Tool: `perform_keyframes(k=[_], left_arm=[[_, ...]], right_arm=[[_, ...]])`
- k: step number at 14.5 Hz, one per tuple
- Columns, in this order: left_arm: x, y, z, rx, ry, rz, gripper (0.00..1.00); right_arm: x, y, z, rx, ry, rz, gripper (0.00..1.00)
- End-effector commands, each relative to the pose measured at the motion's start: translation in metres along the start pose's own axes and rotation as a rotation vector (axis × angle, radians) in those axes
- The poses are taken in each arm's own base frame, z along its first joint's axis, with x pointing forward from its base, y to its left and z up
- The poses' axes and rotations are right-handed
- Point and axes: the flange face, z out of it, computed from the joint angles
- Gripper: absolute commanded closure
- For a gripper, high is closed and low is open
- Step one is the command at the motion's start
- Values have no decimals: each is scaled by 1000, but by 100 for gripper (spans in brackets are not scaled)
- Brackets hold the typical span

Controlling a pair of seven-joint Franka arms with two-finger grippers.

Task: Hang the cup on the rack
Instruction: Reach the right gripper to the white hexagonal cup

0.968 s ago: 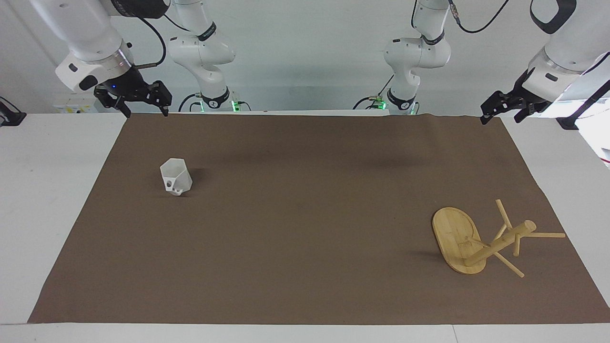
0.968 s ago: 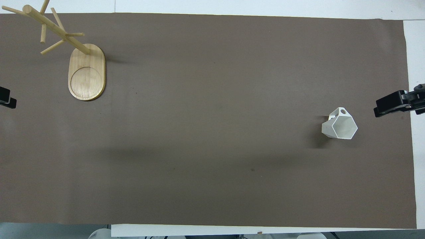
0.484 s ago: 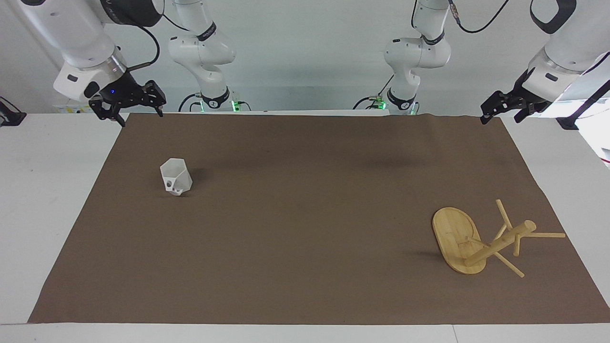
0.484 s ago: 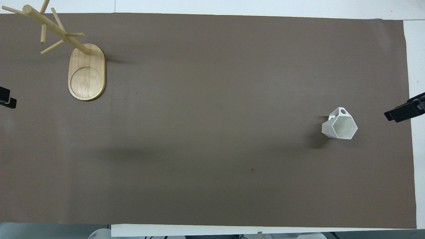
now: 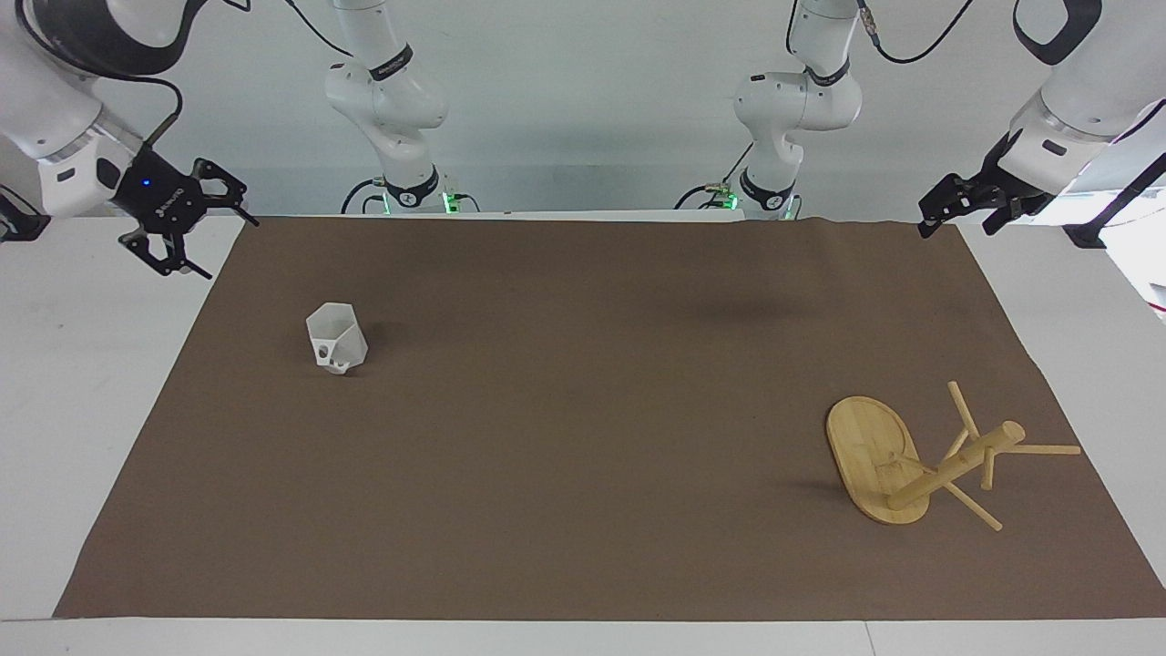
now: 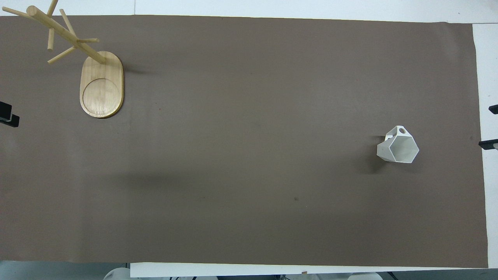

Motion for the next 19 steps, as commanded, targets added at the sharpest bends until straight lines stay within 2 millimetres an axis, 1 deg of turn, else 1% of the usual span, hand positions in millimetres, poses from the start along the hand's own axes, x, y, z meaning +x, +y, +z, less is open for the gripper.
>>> perform_keyframes(k=[1, 2, 4, 5, 6, 7, 8, 9, 11, 13, 14, 16, 19], left_arm=[[-3, -2, -1, 19, -12, 7, 0], [-3, -1, -1, 17, -12, 7, 0], [-3, -1, -1, 17, -12, 7, 0], [-3, -1, -1, 17, -12, 7, 0], [-3, -1, -1, 17, -12, 7, 0], [-3, -2, -1, 19, -12, 7, 0], [-3, -1, -1, 17, -12, 7, 0], [-3, -1, -1, 17, -12, 7, 0], [-3, -2, -1, 19, -12, 7, 0], [-3, -1, -1, 17, -12, 7, 0], [-3, -2, -1, 19, -12, 7, 0], [-3, -1, -1, 17, -12, 7, 0], [-3, -2, -1, 19, -12, 7, 0]], right_arm=[[-70, 41, 46, 102, 235, -179, 1], [-99, 50, 62, 121, 312, -222, 1], [-143, 65, 105, 157, 490, -322, 1], [-165, 65, 123, 157, 563, -351, 1], [-185, 60, 146, 162, 643, -368, 1], [-201, 56, 170, 146, 713, -390, 1], [-223, 54, 199, 145, 771, -386, 1], [-238, 50, 223, 148, 826, -367, 1], [-242, 55, 261, 127, 934, -377, 1], [-234, 58, 264, 109, 951, -408, 1], [-228, 57, 271, 117, 961, -409, 1], [-199, 55, 295, 114, 991, -416, 1], [-196, 56, 298, 106, 985, -411, 1]])
